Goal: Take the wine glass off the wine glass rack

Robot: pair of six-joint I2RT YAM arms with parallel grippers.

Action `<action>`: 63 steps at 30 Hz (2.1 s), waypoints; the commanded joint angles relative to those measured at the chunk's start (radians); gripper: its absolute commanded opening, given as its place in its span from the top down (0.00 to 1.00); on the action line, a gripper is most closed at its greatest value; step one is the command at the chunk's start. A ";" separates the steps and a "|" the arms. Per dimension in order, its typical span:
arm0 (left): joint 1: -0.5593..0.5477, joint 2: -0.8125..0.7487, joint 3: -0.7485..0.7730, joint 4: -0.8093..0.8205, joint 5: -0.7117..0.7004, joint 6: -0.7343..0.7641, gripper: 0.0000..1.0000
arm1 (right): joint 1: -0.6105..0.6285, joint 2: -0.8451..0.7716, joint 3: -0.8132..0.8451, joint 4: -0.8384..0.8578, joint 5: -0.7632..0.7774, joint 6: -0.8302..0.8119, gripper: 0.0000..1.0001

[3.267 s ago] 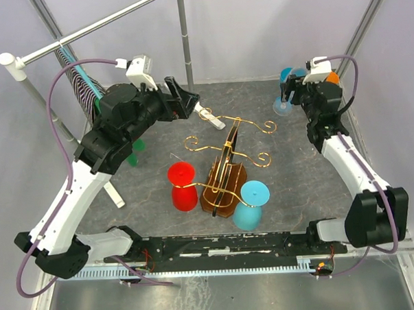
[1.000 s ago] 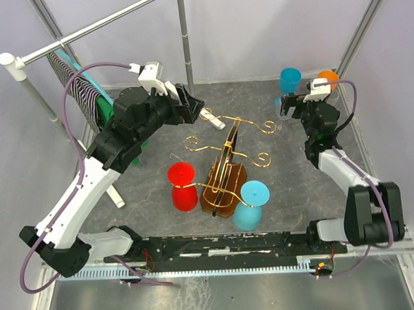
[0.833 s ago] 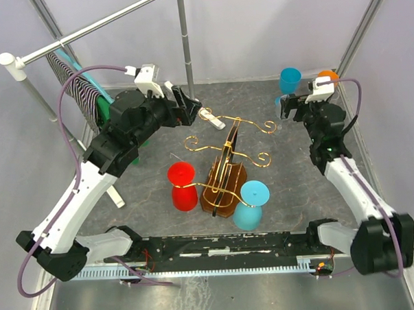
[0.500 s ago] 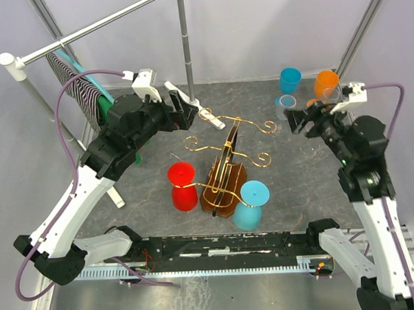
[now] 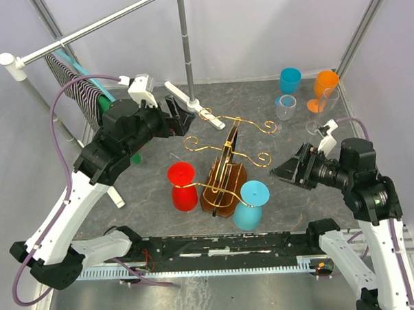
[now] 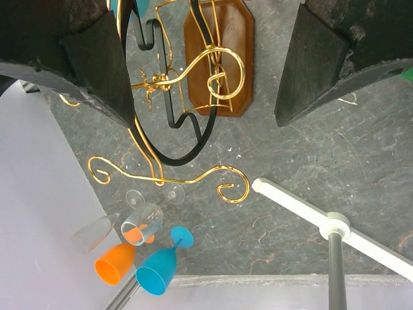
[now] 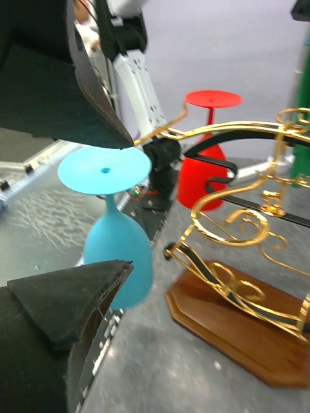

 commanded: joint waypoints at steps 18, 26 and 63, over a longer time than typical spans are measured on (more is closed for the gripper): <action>0.002 -0.010 -0.015 0.041 0.049 -0.032 0.04 | 0.002 -0.162 -0.257 0.291 -0.303 0.317 0.45; 0.003 0.002 -0.025 0.053 0.065 -0.040 0.04 | 0.002 -0.156 -0.258 0.253 -0.336 0.273 0.54; 0.002 0.004 -0.033 0.057 0.070 -0.050 0.03 | 0.153 -0.029 -0.259 0.401 -0.322 0.290 0.99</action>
